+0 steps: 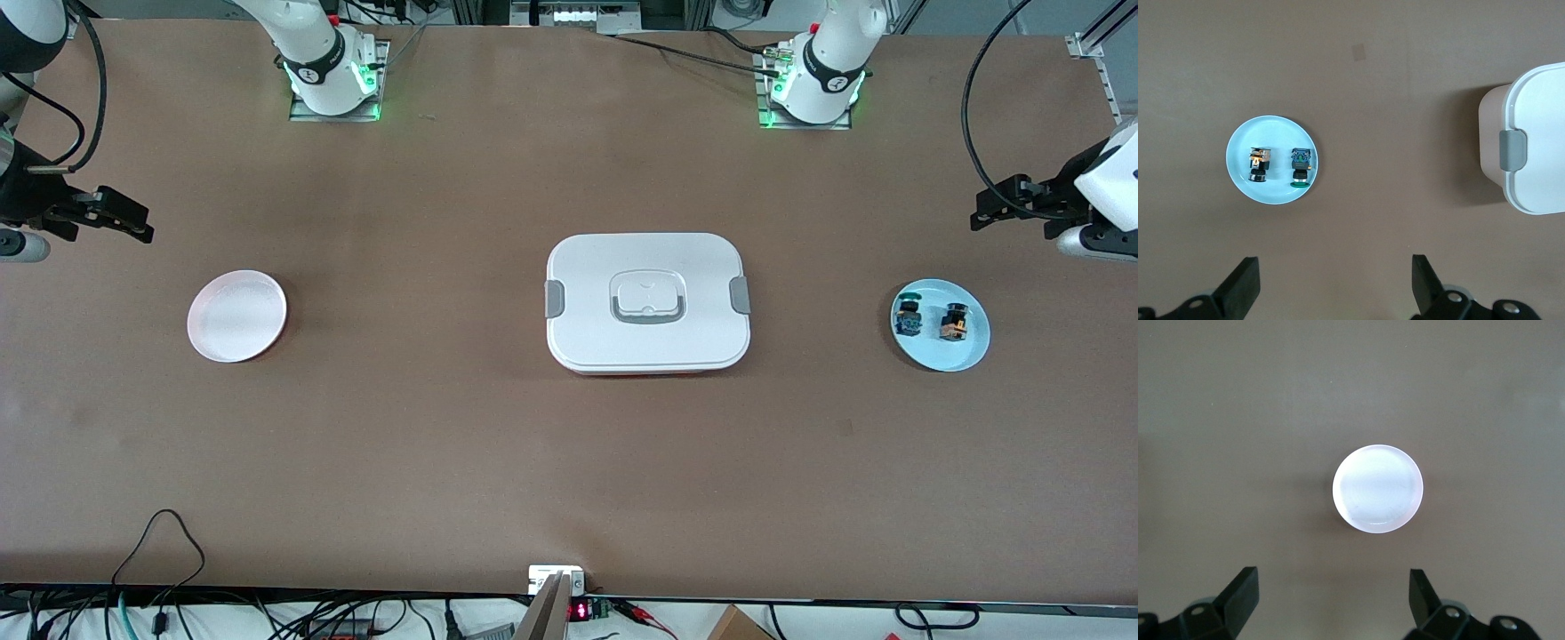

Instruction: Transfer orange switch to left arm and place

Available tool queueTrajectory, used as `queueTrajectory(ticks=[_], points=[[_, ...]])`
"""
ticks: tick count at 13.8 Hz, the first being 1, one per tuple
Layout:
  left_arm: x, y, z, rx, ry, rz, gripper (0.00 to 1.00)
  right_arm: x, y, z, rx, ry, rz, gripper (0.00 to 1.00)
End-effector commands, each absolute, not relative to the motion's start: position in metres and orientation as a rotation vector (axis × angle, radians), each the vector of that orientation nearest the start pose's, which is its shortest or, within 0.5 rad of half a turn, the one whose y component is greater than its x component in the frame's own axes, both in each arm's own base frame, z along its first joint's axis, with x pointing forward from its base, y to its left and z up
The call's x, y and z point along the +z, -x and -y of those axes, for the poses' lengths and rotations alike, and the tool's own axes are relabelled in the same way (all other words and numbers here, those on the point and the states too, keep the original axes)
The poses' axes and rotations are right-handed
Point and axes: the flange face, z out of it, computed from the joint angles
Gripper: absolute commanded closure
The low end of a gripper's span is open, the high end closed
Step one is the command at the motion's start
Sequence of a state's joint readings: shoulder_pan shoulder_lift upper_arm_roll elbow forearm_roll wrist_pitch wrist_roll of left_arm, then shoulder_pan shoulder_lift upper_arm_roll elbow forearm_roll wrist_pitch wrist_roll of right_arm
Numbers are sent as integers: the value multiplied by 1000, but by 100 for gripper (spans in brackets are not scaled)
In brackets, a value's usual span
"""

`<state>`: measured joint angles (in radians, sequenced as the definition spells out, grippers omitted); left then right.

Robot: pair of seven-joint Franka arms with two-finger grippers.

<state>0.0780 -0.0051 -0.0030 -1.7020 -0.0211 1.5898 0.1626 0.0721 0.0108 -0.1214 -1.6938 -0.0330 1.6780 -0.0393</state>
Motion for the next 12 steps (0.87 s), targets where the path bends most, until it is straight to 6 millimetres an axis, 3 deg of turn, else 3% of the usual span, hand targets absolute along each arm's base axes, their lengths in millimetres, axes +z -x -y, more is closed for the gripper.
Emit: queueTrajectory(ticks=[1, 8, 10, 12], points=[[571, -538, -36, 177, 3177, -92, 0, 578, -556, 29, 45, 3159, -9, 0], [572, -538, -38, 175, 3176, -73, 0, 582, -555, 29, 60, 3160, -9, 0], [587, -542, -36, 136, 3175, -81, 0, 582, -555, 32, 62, 3159, -19, 0], [578, -544, -37, 209, 3172, -91, 0, 581, -555, 32, 64, 3159, -19, 0]])
